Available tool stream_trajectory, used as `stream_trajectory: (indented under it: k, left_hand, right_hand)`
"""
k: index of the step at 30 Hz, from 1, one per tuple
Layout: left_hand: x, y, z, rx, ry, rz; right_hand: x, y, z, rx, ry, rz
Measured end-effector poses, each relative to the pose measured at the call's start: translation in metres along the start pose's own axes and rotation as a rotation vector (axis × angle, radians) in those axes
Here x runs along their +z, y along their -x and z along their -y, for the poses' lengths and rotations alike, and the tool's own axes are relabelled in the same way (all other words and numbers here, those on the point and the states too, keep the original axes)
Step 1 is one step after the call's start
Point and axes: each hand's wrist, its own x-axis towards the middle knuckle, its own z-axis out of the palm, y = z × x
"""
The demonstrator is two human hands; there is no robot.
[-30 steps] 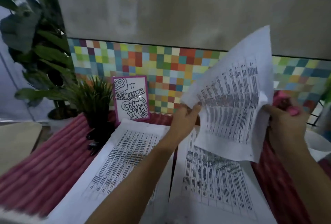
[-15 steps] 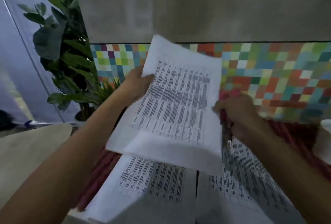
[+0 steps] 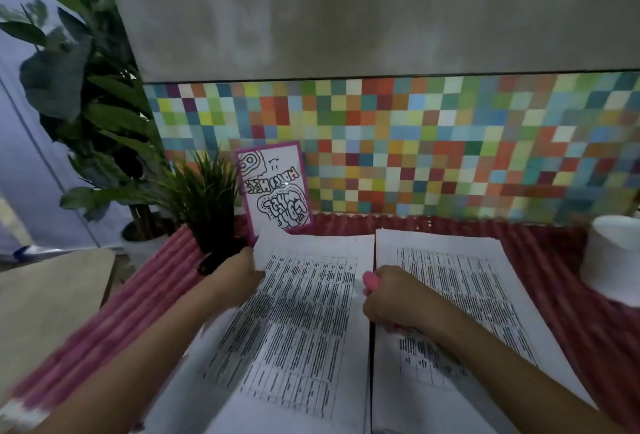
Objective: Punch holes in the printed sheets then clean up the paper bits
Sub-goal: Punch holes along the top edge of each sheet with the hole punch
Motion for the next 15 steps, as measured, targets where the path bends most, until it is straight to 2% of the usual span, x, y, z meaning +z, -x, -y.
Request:
stream_trajectory:
  k: [3,5,7,9,12,15]
  left_hand:
    - [0.007,0.003,0.003,0.009,0.035,-0.066]
    - [0.009,0.008,0.003,0.013,-0.006,-0.153]
    - [0.011,0.013,0.002,0.006,-0.144,-0.226]
    - [0.011,0.019,0.000,-0.006,-0.228,-0.229]
    - [0.016,0.021,0.004,0.014,-0.255,-0.252]
    - [0.020,0.015,0.010,-0.004,-0.179,-0.273]
  right_hand:
    - [-0.001,0.003,0.001,-0.057,0.141,-0.079]
    - [-0.001,-0.001,0.001,-0.064,0.097,-0.096]
    - [-0.001,-0.005,0.000,-0.050,0.014,-0.084]
    - [0.001,-0.008,0.000,-0.044,-0.032,-0.073]
    - [0.008,-0.012,0.000,-0.042,-0.057,-0.044]
    - [0.013,-0.013,0.001,-0.039,-0.042,-0.057]
